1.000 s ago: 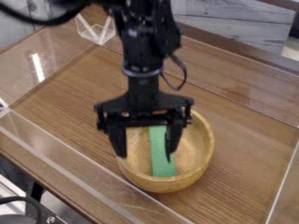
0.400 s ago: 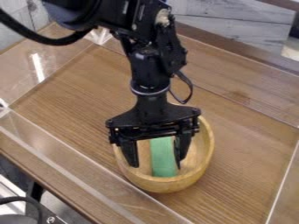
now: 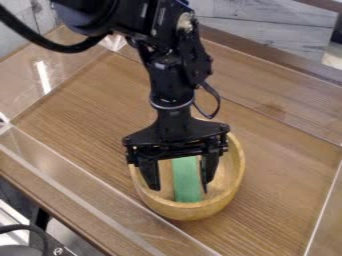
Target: Remove the green block from inside the brown bowl and put it on the table
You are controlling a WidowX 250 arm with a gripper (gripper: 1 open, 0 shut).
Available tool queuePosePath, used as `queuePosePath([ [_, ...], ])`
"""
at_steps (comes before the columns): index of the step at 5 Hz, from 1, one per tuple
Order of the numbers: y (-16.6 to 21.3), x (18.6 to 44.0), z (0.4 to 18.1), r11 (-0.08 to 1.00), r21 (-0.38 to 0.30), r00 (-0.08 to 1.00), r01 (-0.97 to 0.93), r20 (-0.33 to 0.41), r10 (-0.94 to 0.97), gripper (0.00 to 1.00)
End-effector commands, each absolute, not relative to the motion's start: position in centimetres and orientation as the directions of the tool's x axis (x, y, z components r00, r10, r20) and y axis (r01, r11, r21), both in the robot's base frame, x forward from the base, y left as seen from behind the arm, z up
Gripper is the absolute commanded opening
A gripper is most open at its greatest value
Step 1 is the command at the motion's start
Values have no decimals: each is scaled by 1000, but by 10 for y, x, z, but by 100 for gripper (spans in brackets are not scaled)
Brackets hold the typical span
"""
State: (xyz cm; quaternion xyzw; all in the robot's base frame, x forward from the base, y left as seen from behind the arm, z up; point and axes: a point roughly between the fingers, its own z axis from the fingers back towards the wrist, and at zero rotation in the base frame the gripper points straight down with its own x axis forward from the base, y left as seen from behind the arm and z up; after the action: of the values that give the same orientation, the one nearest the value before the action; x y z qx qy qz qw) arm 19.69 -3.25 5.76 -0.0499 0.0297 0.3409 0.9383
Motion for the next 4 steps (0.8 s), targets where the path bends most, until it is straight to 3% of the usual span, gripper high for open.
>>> queuePosePath([
  [1, -30, 206, 63, 756, -104, 763, -646, -67, 643, 100],
  [4, -24, 212, 60, 752, -121, 762, -647, -65, 645, 100],
])
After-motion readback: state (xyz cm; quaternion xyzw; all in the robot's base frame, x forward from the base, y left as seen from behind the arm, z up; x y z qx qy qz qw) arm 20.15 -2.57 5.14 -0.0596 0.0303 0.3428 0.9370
